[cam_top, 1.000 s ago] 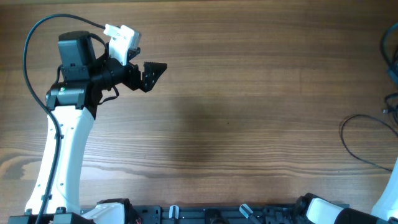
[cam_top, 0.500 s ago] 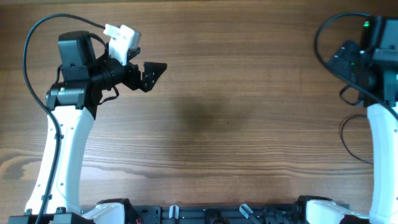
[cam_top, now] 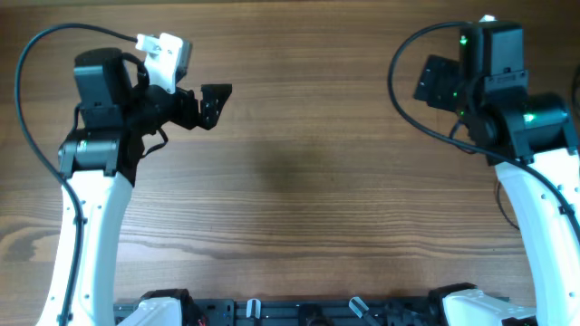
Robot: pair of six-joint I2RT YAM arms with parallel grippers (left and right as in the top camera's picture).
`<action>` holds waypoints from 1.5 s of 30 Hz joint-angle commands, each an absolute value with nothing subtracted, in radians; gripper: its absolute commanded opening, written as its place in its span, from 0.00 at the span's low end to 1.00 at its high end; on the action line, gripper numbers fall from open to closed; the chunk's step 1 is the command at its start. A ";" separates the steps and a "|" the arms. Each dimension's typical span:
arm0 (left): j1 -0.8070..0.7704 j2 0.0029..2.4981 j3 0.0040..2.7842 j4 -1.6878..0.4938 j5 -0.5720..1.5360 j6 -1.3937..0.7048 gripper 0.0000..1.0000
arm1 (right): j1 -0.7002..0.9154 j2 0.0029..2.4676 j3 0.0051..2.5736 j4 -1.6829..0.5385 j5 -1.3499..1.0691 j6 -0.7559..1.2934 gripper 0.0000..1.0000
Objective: Untangle cables
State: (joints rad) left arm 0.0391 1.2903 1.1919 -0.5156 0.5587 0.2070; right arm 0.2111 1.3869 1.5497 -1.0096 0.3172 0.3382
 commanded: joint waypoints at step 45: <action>-0.126 1.566 1.206 -0.345 0.018 -0.087 1.00 | 0.272 1.812 1.576 -0.744 0.058 0.263 1.00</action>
